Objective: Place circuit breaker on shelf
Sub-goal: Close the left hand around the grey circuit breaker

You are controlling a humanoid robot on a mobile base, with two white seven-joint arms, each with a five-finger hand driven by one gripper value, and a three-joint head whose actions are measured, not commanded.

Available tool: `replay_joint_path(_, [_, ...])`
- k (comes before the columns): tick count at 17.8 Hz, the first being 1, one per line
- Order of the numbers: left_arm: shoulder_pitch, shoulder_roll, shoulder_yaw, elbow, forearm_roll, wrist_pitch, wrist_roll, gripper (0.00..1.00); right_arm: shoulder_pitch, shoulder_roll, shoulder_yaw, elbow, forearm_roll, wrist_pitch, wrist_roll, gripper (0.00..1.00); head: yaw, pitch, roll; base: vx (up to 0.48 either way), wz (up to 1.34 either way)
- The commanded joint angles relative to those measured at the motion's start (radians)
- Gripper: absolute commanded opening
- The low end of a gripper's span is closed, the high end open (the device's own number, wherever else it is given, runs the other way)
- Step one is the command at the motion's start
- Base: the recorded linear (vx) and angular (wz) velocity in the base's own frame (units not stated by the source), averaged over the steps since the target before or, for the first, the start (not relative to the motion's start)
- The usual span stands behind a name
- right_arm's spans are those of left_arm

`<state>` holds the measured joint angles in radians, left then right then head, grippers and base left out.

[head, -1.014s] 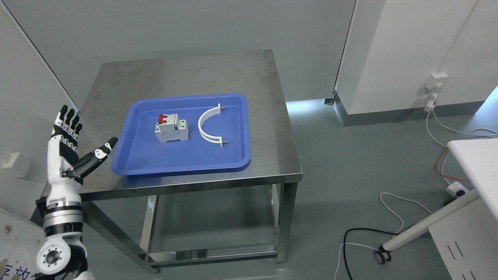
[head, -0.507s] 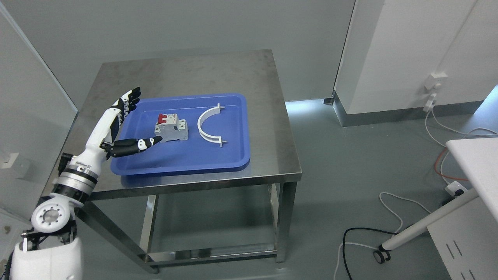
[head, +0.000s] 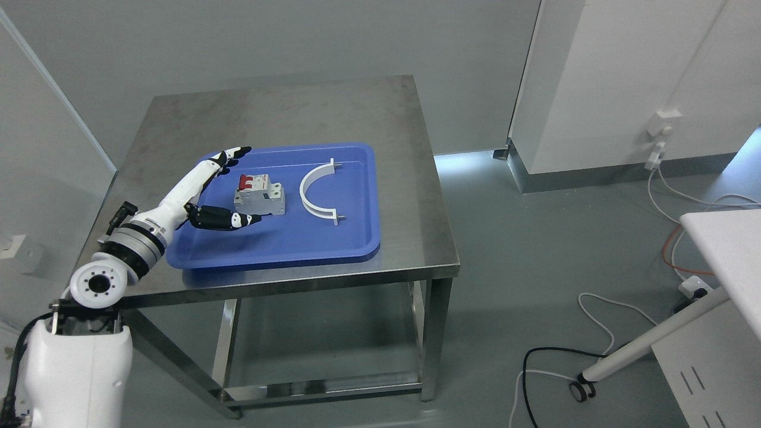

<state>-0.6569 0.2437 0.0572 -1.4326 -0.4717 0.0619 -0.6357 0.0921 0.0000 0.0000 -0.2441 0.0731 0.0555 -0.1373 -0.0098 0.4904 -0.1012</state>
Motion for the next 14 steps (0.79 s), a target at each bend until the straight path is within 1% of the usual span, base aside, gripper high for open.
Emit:
replay_joint_path(1, [-0.087,0.008,-0.105,0.148,-0.099,-0.004,-0.002,0.74,0.0,-0.017,0.02,0.0,0.001,0.024,0.001,1.0,0.0,0.0,0.0,0.0,0.0])
replay_joint_path(2, [-0.095,0.008,-0.106,0.159,-0.1,-0.011,-0.001,0.67,0.0,-0.017,0.02,0.0,0.001,0.024,0.002,1.0,0.0,0.0,0.0,0.0,0.0])
replay_joint_path(5, [-0.093,0.003,-0.1,0.182,-0.154,-0.069,-0.002,0.55,0.0,-0.017,0.02,0.0,0.0,0.024,0.001,1.0,0.0,0.0,0.0,0.0,0.0])
replay_joint_path(7, [-0.089,0.005,-0.08,0.196,-0.157,-0.106,-0.002,0.42,0.0,-0.017,0.02,0.0,0.001,0.024,0.001,1.0,0.0,0.0,0.0,0.0,0.0])
replay_joint_path(8, [-0.089,0.003,-0.06,0.208,-0.156,-0.116,-0.002,0.39,0.0,-0.017,0.02,0.0,0.001,0.024,0.001,1.0,0.0,0.0,0.0,0.0,0.0])
replay_joint_path(10, [-0.087,0.002,-0.04,0.227,-0.156,-0.122,-0.001,0.39,0.0,-0.017,0.02,0.0,0.001,0.024,0.001,1.0,0.0,0.0,0.0,0.0,0.0])
replay_joint_path(14, [-0.084,-0.027,-0.008,0.248,-0.162,-0.123,0.008,0.38,0.0,-0.017,0.02,0.0,0.001,0.024,0.001,1.0,0.0,0.0,0.0,0.0,0.0])
